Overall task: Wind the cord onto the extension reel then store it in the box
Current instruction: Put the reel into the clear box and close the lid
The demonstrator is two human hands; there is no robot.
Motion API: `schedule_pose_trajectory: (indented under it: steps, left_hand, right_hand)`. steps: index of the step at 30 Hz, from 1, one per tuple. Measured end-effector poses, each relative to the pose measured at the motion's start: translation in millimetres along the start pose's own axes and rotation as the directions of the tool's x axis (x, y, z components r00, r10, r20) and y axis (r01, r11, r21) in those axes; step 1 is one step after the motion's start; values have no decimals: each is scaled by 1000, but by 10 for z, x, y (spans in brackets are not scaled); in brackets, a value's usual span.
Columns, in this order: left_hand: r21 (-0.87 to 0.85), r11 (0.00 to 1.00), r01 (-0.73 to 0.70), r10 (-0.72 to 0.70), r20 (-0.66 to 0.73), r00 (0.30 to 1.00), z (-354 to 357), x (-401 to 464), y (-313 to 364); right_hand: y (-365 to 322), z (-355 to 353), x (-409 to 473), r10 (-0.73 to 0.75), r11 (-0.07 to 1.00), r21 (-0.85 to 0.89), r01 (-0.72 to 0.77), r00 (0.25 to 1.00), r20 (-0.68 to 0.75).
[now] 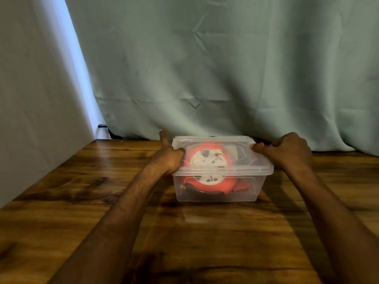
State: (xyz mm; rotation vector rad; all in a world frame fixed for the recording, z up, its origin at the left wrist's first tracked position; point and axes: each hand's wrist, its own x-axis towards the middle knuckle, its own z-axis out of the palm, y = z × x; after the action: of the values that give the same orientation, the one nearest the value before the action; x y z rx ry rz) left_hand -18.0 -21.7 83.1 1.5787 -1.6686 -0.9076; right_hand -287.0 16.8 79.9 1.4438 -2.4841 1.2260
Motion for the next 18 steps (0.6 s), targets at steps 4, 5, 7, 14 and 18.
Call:
schedule_pose_trajectory:
  steps: [4, 5, 7, 14, 18]
  left_hand:
    - [-1, 1000, 30, -30, -26, 999, 3, 9, -15]
    - [5, 999, 50, -49, -50, 998, 3, 17, -23]
    - [14, 998, 57, -54, -154, 987, 11, 26, -56]
    - [76, 997, -16, 44, -385, 922, 70, 34, -136]
    - [161, 986, -38, 107, -446, 889, 66, 57, -131]
  right_hand:
    - [-92, -31, -66, -60, 990, -134, 44, 992, -115]
    - [-93, -33, -77, -55, 991, -127, 41, 992, -115]
    - [-79, -39, -90, -45, 994, -106, 34, 993, -110]
    - [-58, -17, -103, -36, 998, -52, 30, 994, -103]
    - [-71, -16, -107, -44, 997, -70, 37, 993, -109]
